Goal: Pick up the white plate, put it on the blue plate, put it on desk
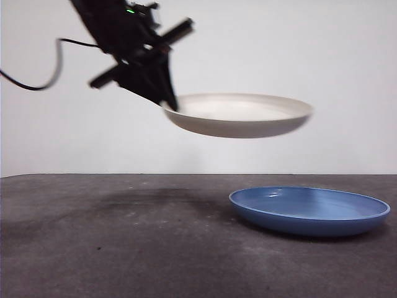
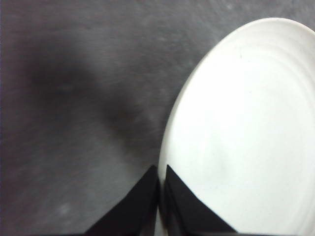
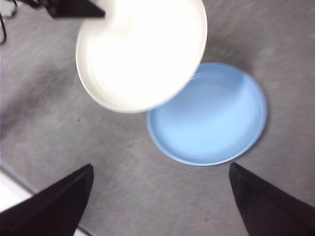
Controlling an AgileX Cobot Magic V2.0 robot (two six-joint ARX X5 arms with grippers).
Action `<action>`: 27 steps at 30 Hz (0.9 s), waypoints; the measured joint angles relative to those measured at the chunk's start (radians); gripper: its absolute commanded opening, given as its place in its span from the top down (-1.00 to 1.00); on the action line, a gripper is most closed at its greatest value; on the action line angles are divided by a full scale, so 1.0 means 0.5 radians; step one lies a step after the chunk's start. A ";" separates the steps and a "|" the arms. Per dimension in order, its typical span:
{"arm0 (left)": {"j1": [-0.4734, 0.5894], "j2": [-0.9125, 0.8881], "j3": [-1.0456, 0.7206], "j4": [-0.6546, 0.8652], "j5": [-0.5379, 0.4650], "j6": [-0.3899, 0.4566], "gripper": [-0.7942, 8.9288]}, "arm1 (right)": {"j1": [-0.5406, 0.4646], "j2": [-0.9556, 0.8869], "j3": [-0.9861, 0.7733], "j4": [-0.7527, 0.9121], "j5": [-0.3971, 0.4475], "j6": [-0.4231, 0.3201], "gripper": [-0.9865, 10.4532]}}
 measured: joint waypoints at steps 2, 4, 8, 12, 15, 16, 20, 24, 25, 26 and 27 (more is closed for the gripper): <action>-0.053 0.096 0.079 -0.001 0.001 -0.013 0.82 | 0.000 -0.005 0.076 -0.040 0.067 0.000 0.06; -0.101 0.193 0.156 -0.001 0.002 -0.019 0.82 | 0.000 -0.005 0.151 -0.079 0.102 0.001 0.06; -0.175 0.365 0.269 -0.001 -0.005 -0.021 0.82 | 0.000 -0.006 0.214 -0.092 0.119 0.001 0.06; -0.225 0.521 0.343 -0.002 -0.011 -0.036 0.82 | 0.000 -0.005 0.215 -0.148 0.120 0.001 0.06; -0.240 0.620 0.388 -0.002 -0.017 -0.051 0.82 | 0.000 -0.004 0.215 -0.172 0.121 0.001 0.06; -0.243 0.650 0.402 0.000 -0.018 -0.058 0.82 | 0.000 -0.004 0.215 -0.172 0.121 0.001 0.06; -0.254 0.742 0.442 0.003 -0.050 -0.072 0.82 | 0.000 -0.004 0.215 -0.174 0.121 0.001 0.06; -0.265 0.780 0.443 0.018 -0.059 -0.073 0.82 | 0.000 -0.004 0.215 -0.176 0.121 0.001 0.06; -0.266 0.780 0.443 0.034 -0.059 -0.073 0.82 | 0.000 -0.004 0.215 -0.176 0.121 0.001 0.06; -0.269 0.780 0.443 0.057 -0.060 -0.073 0.82 | 0.000 -0.004 0.215 -0.176 0.124 0.001 0.06; -0.272 0.780 0.443 0.076 -0.059 -0.073 0.82 | 0.000 -0.004 0.215 -0.176 0.126 0.001 0.06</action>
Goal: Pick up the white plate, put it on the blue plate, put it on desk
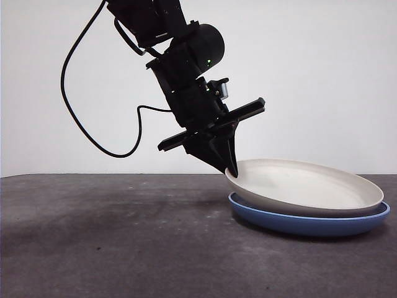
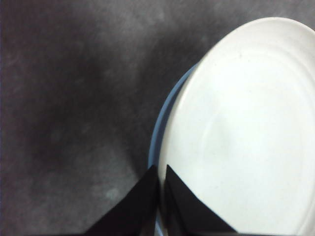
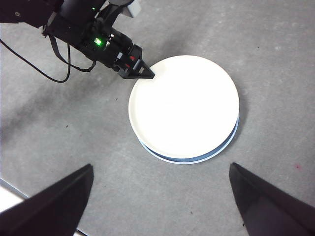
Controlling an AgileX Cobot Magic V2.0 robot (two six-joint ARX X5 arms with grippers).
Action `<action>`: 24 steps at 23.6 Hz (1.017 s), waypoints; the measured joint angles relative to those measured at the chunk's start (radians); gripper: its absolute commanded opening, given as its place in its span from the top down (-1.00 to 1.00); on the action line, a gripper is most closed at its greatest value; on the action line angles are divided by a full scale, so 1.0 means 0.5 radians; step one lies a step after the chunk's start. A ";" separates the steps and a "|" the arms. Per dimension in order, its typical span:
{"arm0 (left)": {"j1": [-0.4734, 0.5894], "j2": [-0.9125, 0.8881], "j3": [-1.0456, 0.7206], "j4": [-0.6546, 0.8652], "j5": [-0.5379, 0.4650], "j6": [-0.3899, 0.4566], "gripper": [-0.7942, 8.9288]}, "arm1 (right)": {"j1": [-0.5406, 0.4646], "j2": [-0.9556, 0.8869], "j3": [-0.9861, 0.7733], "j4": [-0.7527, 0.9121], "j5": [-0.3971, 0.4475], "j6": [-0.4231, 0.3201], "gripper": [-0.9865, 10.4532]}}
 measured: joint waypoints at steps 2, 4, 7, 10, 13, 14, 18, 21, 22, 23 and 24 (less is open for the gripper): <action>-0.002 0.000 0.001 -0.008 0.000 0.001 0.82 | 0.000 0.000 0.000 0.000 0.000 0.000 0.06; -0.003 0.000 0.001 -0.021 0.000 0.001 0.82 | 0.000 0.000 0.000 -0.001 0.000 0.000 0.06; -0.021 0.000 0.002 -0.034 -0.001 0.002 0.82 | 0.000 0.000 0.000 -0.001 0.000 0.000 0.06; -0.049 0.001 0.002 -0.040 -0.001 0.005 0.75 | 0.000 0.000 0.000 -0.004 0.000 0.000 0.06; -0.056 0.001 0.003 -0.041 0.000 0.013 0.47 | 0.000 0.000 0.000 -0.023 0.000 0.000 0.06; -0.056 0.001 0.003 -0.042 0.000 0.017 0.43 | 0.000 0.000 0.000 -0.027 0.000 0.000 0.06; -0.056 0.001 0.003 -0.043 0.000 0.018 0.43 | 0.000 0.000 0.000 -0.027 0.000 0.000 0.06; -0.056 0.001 0.011 -0.101 0.000 0.024 0.34 | 0.000 0.000 0.000 -0.027 0.000 0.000 0.06; -0.056 0.001 0.030 -0.154 0.001 0.031 0.21 | 0.000 0.000 0.000 -0.027 0.000 0.000 0.06; -0.056 0.002 0.051 -0.190 0.001 0.035 0.12 | 0.000 0.000 0.000 -0.027 0.000 0.000 0.06; -0.053 0.001 0.088 -0.236 0.002 0.047 0.05 | 0.000 0.000 0.000 -0.027 0.000 0.000 0.06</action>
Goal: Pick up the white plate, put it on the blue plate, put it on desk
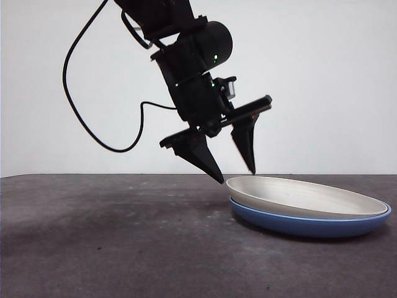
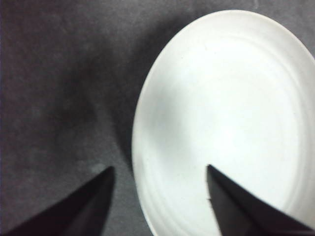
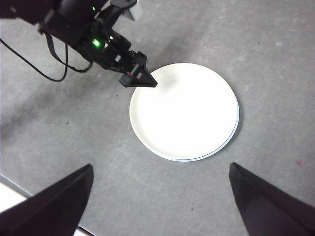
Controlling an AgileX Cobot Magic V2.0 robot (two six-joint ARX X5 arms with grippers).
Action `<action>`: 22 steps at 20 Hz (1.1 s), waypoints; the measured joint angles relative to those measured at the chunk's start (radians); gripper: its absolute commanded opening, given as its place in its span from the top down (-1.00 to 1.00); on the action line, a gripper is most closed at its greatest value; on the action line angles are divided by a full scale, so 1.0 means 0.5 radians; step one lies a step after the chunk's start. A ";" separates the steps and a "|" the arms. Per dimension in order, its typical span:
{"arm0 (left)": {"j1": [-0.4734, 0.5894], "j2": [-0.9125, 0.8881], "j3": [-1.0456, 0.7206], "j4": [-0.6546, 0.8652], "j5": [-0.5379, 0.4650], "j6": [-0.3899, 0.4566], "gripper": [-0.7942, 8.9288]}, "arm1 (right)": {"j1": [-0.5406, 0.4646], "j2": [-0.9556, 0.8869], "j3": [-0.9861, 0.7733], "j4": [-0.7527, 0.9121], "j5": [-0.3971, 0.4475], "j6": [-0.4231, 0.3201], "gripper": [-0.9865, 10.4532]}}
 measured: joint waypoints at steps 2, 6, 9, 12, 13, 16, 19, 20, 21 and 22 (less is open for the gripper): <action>0.015 -0.001 0.056 -0.054 -0.001 0.016 0.05 | 0.000 0.000 0.000 0.000 0.000 0.000 0.06; 0.066 -0.135 0.076 -0.130 -0.001 0.079 0.06 | 0.000 0.000 0.000 0.000 0.002 0.000 0.06; 0.121 -0.430 0.078 -0.192 -0.001 0.139 0.06 | 0.000 0.000 0.000 0.000 0.003 0.000 0.06; 0.203 -0.732 0.089 -0.223 -0.002 0.159 0.07 | 0.000 0.000 -0.001 0.001 0.056 0.000 0.06; 0.222 -0.817 0.089 -0.240 -0.003 0.172 0.07 | 0.000 0.000 -0.001 0.002 0.074 -0.001 0.06; 0.245 -1.062 0.089 -0.359 -0.003 0.234 0.07 | 0.000 0.000 -0.001 0.004 0.101 0.000 0.06; 0.287 -1.302 -0.041 -0.396 -0.004 0.318 0.07 | 0.000 0.001 -0.001 0.011 0.101 0.000 0.06; 0.299 -1.383 -0.140 -0.398 -0.004 0.331 0.07 | 0.000 0.000 -0.001 0.011 0.101 0.000 0.06; 0.304 -1.454 -0.250 -0.395 -0.004 0.337 0.07 | 0.000 0.001 -0.001 0.011 0.101 0.000 0.06; 0.304 -1.527 -0.375 -0.395 -0.001 0.342 0.07 | 0.000 0.001 -0.001 0.011 0.101 0.000 0.06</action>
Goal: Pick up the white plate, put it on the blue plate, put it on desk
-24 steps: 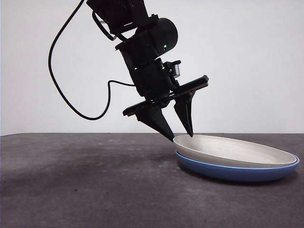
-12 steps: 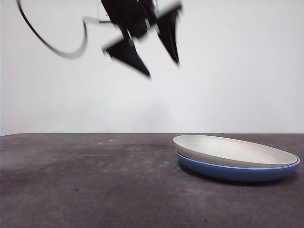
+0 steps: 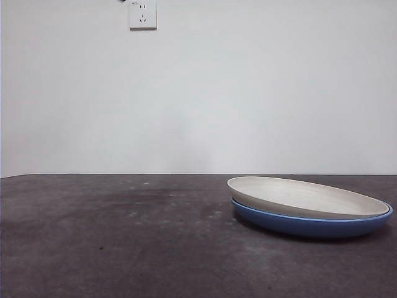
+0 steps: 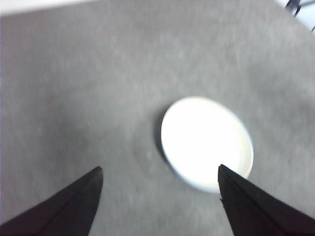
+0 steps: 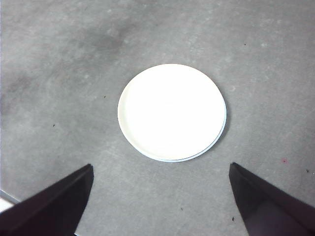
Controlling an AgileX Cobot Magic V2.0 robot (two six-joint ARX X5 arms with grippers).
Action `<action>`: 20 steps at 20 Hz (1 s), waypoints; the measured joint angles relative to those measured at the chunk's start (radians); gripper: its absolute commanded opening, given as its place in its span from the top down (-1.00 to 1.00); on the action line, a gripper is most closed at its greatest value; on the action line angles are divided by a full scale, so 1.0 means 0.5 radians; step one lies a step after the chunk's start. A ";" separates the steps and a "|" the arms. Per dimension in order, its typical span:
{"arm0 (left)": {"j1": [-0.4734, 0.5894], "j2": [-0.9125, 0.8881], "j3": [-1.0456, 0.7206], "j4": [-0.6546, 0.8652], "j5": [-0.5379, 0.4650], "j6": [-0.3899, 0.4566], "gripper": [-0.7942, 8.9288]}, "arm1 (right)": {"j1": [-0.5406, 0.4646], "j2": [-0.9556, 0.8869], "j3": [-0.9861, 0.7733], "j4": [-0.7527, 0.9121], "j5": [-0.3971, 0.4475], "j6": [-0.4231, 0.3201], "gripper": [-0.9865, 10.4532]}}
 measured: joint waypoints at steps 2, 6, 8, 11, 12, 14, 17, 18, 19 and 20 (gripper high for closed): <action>0.000 -0.142 -0.241 -0.002 0.070 0.014 0.07 | 0.000 0.000 0.000 0.001 0.000 0.000 0.06; -0.001 -0.414 -0.629 0.070 0.383 0.029 0.07 | 0.000 0.013 0.000 -0.001 -0.001 0.021 0.06; -0.001 -0.471 -0.755 0.066 0.533 0.039 0.07 | 0.000 0.026 0.000 -0.002 -0.001 0.035 0.06; -0.004 -0.476 -0.816 0.014 0.612 0.060 0.07 | 0.000 0.033 -0.020 0.000 -0.001 0.059 0.06; -0.004 -0.478 -0.816 0.019 0.614 0.072 0.07 | 0.000 0.033 -0.047 -0.001 -0.001 0.069 0.06; -0.004 -0.478 -0.816 0.037 0.617 0.079 0.07 | 0.000 0.033 -0.109 0.002 -0.001 0.082 0.06; -0.004 -0.478 -0.815 0.045 0.618 0.079 0.07 | 0.000 0.033 -0.275 0.120 0.008 0.150 0.07; -0.004 -0.478 -0.815 0.045 0.619 0.080 0.07 | 0.000 0.036 -0.352 0.211 0.041 0.200 0.09; -0.004 -0.478 -0.815 0.045 0.618 0.079 0.07 | 0.000 0.050 -0.426 0.287 0.072 0.243 0.09; -0.004 -0.478 -0.815 0.045 0.618 0.080 0.07 | -0.001 0.081 -0.521 0.381 0.109 0.294 0.09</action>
